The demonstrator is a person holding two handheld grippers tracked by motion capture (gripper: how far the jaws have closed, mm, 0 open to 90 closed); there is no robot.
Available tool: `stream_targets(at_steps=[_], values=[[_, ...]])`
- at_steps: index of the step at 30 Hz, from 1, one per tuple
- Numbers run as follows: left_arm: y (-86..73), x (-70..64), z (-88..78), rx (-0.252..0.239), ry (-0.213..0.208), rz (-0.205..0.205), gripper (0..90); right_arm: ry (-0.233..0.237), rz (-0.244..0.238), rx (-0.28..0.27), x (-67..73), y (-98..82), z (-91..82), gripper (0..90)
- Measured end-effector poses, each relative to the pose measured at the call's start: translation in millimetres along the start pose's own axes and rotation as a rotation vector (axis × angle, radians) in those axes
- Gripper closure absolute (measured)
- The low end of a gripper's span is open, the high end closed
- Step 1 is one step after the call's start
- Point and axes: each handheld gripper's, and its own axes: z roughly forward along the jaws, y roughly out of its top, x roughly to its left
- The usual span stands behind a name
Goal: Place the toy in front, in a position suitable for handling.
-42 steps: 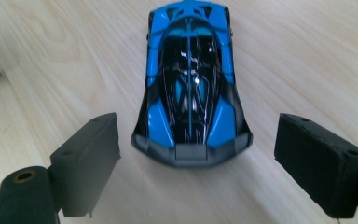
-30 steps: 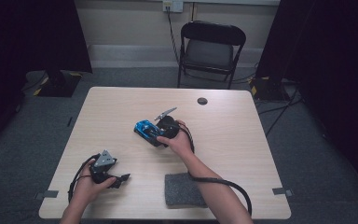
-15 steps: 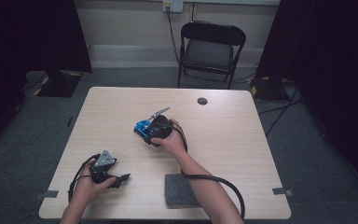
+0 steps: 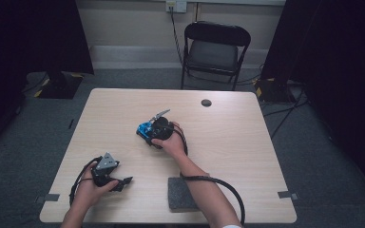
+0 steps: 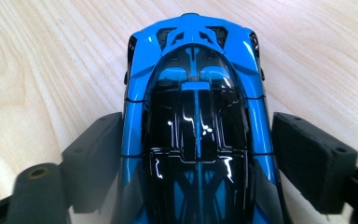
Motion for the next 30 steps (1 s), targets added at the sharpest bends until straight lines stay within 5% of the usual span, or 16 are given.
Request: stream_targets(at_steps=[3, 17, 30], values=[[0.0, 0.0, 0.0, 0.000, 0.000, 0.000, 14.3, -0.003, -0.019, 0.002, 1.5, 0.9, -0.7, 25.4], [0.0, 0.0, 0.0, 0.000, 0.000, 0.000, 14.3, -0.014, -0.053, 0.062, 2.9, 2.8, -7.5, 25.9], [0.0, 0.1, 0.1, 0.000, 0.000, 0.000, 14.3, -0.020, -0.058, 0.059, -1.8, 2.9, -18.8, 27.8]])
